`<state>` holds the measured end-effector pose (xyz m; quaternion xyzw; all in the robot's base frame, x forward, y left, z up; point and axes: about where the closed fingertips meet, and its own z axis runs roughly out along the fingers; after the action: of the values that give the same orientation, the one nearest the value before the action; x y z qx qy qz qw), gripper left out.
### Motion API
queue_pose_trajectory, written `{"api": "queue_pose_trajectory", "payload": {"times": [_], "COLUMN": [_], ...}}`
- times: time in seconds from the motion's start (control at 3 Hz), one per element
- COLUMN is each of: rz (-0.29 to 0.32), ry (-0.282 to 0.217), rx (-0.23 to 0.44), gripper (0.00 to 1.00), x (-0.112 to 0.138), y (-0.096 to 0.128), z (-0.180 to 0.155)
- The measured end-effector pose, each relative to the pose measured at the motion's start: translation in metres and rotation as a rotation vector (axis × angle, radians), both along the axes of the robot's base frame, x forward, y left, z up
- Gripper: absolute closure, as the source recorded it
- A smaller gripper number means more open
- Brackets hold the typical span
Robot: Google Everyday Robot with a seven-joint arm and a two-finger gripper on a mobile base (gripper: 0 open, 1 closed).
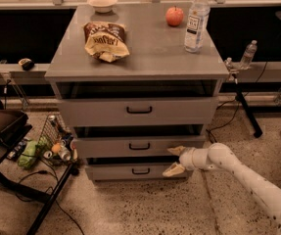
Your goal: Close middle drawer
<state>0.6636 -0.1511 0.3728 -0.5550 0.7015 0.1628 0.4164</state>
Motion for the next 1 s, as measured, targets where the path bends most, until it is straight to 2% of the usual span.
{"api": "queue_pose_trajectory", "payload": {"times": [0.33,0.67,1.0], "rz": [0.0,0.042,0.084], "ry": [0.0,0.023,0.08], "rx": [0.0,-0.027,-0.143], "gripper": [0.42,0.66,0.89], "x": [-0.001,-0.029,-0.093], "y": [0.001,0.002,-0.032], "z": [0.0,0.003,0.027]}}
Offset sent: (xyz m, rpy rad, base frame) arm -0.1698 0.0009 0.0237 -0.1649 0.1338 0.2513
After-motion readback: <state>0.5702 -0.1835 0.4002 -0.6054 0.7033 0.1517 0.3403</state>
